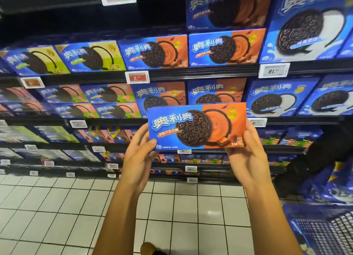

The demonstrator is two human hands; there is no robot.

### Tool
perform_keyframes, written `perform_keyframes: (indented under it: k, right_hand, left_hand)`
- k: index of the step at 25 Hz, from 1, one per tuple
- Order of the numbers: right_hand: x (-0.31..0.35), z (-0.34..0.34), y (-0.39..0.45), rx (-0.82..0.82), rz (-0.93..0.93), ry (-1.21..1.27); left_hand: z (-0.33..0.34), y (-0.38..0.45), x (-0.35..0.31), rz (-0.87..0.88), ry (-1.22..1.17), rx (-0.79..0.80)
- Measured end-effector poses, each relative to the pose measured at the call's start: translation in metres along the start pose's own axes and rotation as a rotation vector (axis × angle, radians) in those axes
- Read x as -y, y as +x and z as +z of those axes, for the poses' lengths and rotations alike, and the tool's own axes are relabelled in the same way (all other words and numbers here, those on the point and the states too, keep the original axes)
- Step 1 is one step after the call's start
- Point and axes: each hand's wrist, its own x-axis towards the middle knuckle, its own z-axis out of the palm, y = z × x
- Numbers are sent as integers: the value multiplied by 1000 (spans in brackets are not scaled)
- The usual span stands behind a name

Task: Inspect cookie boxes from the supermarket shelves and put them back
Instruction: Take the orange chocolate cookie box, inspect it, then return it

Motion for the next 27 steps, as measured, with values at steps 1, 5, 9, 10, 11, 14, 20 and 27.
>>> perform_keyframes:
  k: [1,5,9,10,11,14,20,27]
  right_hand:
    - [-1,-1,1,22,-1,-20]
    - [0,-1,1,117,-11,-71]
    - [-2,3,1,67,-7,-1]
    - [-3,3,0,20,-13,3]
    - [-4,2,0,-31,-21,-3]
    - [-1,-1,-2,-124,-54,-53]
    - [11,6,-9,-188,-111,-152]
    - [18,12,-18,-174,-121,-173]
  left_hand:
    - [0,1,-1,3,23,-2]
    - [-2,7,-3,39,18,-3]
    - [0,8,-8,33,-17,-3]
    - [2,8,-9,20,-28,5]
    - [4,8,-10,3,-40,7]
    - [10,7,-9,-16,8,3]
    - [14,1,-6,-37,7,2]
    - [15,-5,-7,-49,-60,-17]
